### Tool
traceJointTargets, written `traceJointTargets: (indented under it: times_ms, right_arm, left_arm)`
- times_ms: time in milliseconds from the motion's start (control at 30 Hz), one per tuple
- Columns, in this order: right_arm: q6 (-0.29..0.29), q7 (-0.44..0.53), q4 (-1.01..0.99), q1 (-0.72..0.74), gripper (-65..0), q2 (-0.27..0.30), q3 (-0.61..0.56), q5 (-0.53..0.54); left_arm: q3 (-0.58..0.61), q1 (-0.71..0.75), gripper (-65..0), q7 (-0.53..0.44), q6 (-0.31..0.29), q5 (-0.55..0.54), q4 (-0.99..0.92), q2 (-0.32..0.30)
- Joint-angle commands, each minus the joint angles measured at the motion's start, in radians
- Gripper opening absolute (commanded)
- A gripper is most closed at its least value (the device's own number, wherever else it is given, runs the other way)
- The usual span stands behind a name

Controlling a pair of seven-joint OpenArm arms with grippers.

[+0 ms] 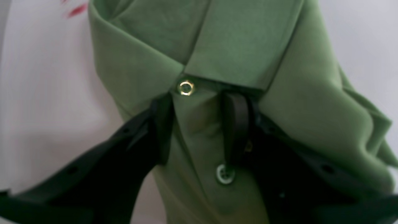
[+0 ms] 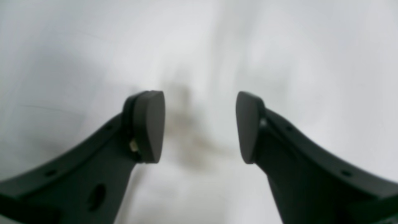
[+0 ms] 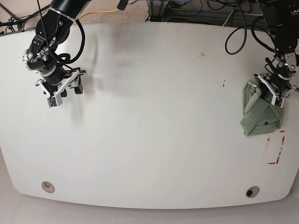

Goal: Fold the T-shirt properly

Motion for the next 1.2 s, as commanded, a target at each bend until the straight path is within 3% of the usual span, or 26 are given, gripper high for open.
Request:
traceJointTargets:
  times_ms: [0,233,500,733,800,933,1033,1067,1167]
  right_arm:
    - [0.001,0.024,0.018,0.013,-30.8,0.013,0.001,0.014]
    - [0.001,0.024,0.018,0.010,-30.8,0.007,0.000,0.014]
    - [0.001,0.024,0.021,-0.009,-30.8,0.007,-0.002,0.014]
    - [0.001,0.024,0.067,-0.029,-30.8,0.007,-0.002,0.014]
    - [0.001,0.024,0.080,-0.033,-30.8,0.007,-0.002,0.014]
    - [0.001,0.026,0.080,-0.032,-30.8,0.011,-0.003,0.011]
    - [0.001,0.029,0.078,-0.032,-30.8,0.008,-0.007,0.008]
    - [0.001,0.037,0.078,-0.032,-30.8,0.008,-0.019,0.007]
    - [0.001,0.113,0.073,-0.038,-30.8,0.024,-0.080,-0.016]
  left_arm:
    - [-0.040,-0.001,-40.8,0.109,-0.051,0.071,-0.057,-0.049]
    - [-0.107,-0.005,-40.8,0.109,-0.168,0.071,-0.108,-0.151]
    - [-0.115,-0.004,-40.8,0.109,-0.173,0.071,-0.109,-0.265]
    - [-0.138,-0.004,-40.8,0.118,-0.173,0.071,-0.016,-0.274]
    - [-0.161,-0.004,-40.8,0.187,-0.173,0.071,0.067,-0.266]
    - [-0.164,-0.010,-40.8,0.324,-0.173,0.069,0.219,-0.185]
    - [-0.147,-0.010,-40.8,0.320,-0.173,0.071,0.306,-0.118]
    - [-0.124,-0.010,-40.8,0.307,-0.173,0.074,0.333,-0.068]
    - [-0.089,-0.011,-40.8,0.268,-0.173,0.076,0.362,0.021]
